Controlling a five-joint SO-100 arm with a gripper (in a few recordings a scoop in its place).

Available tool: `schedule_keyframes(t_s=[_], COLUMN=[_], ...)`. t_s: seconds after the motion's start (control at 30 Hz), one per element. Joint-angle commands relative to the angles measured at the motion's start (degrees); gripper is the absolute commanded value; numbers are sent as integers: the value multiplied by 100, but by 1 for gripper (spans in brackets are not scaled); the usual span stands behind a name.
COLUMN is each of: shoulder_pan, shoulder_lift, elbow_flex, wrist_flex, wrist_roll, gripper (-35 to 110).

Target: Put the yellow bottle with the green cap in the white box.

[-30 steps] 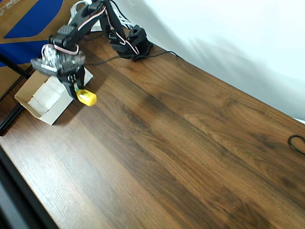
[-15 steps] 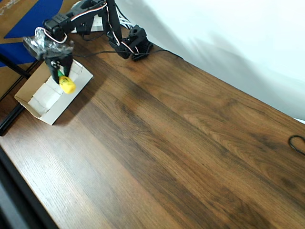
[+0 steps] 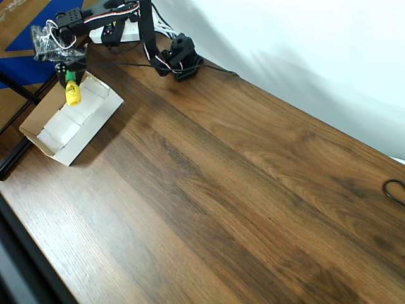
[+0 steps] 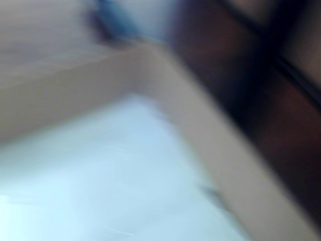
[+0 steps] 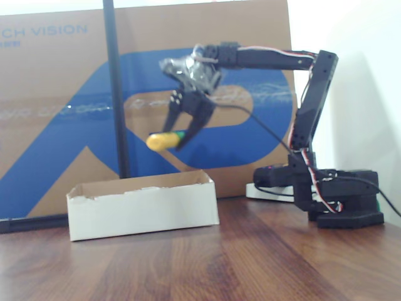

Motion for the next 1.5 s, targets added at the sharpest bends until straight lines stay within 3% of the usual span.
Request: schedule_keyframes(t_s=[0.0, 0.33, 0.8, 1.1, 1.23, 1.47], shoulder_pan=[536, 940, -220, -773, -729, -571], shoulder_lift=[352, -747, -2689, -2821, -2505, -1854], elbow_flex=[114, -835, -3076, -3032, -2584, -2118], wrist_flex=[-281, -686, -88, 149, 114, 0], wrist_roll=[-105, -26, 9, 44, 88, 167], gripper=[0, 0, 0, 0, 16, 17])
